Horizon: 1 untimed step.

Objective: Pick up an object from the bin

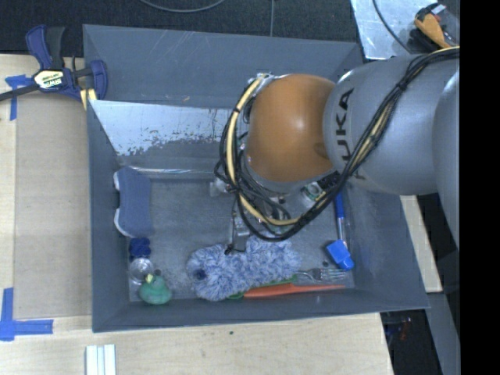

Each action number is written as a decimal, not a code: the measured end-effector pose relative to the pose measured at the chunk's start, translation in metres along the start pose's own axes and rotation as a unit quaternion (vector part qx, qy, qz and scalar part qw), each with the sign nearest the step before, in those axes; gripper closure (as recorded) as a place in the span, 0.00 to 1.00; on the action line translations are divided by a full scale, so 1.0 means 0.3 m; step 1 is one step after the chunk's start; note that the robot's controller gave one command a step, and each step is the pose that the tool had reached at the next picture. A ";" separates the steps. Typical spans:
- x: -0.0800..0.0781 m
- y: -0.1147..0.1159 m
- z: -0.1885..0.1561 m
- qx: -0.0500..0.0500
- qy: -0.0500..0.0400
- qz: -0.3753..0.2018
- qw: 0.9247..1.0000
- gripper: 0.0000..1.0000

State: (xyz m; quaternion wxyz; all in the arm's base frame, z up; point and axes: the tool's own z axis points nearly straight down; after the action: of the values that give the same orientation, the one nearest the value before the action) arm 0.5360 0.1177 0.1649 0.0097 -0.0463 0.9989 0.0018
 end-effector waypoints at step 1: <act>0.103 0.103 0.282 0.001 0.011 0.087 0.996 0.00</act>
Offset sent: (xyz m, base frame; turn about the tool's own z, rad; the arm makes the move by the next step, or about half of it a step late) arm -0.0368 -0.0062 -0.0510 -0.0106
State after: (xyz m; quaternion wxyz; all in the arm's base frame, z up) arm 0.5041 0.1461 0.0797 -0.0015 0.0412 0.9991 0.0015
